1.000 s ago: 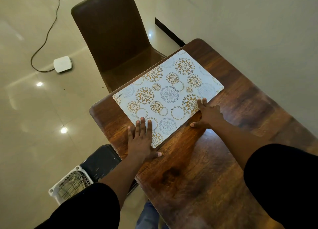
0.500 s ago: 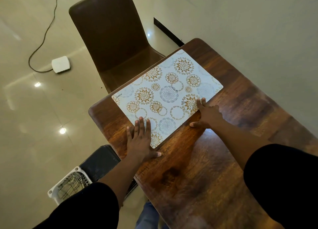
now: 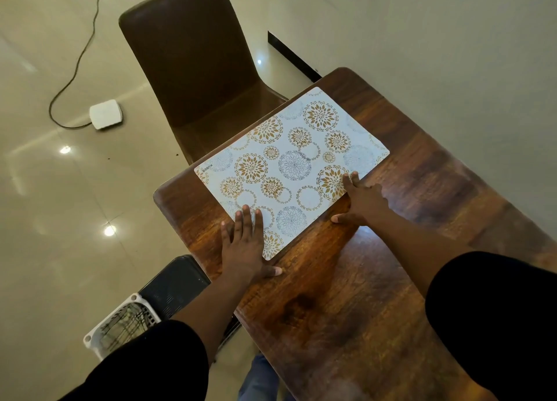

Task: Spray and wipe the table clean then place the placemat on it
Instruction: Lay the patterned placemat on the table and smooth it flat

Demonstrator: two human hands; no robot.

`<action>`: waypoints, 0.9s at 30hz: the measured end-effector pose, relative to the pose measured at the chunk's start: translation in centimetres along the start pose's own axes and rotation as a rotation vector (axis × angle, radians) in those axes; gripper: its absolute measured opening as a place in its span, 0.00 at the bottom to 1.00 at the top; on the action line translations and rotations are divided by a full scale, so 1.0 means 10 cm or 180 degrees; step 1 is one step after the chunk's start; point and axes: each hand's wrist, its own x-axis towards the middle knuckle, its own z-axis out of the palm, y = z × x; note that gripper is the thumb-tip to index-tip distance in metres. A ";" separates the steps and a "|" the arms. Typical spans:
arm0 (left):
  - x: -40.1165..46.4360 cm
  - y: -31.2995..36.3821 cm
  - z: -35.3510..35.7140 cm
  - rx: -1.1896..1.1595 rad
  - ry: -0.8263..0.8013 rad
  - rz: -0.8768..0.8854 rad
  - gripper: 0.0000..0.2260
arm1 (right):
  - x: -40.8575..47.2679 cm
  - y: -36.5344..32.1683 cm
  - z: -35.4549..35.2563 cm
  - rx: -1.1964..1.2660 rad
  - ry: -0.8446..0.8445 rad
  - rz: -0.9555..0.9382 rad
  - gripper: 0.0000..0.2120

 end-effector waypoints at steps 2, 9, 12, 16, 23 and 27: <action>0.00 0.01 -0.01 0.0025 0.0011 -0.0005 0.66 | -0.01 0.00 0.00 0.0024 0.0001 -0.0007 0.58; -0.01 0.03 -0.02 0.0067 -0.0003 -0.0062 0.67 | -0.01 0.01 0.02 0.0100 -0.0025 -0.0022 0.58; -0.01 0.05 -0.03 0.0086 0.0004 -0.0059 0.67 | -0.02 0.02 0.03 0.0129 -0.0015 -0.0028 0.58; -0.01 0.04 -0.03 0.0097 0.0019 -0.0069 0.67 | -0.02 0.02 0.03 0.0147 -0.0012 -0.0016 0.58; -0.01 0.10 -0.10 0.0094 -0.0057 -0.0159 0.67 | -0.03 0.01 0.03 0.0016 0.0063 0.0024 0.58; -0.04 0.16 -0.18 0.0125 -0.0142 -0.0231 0.68 | -0.12 -0.06 0.04 -0.0067 0.0155 0.0141 0.55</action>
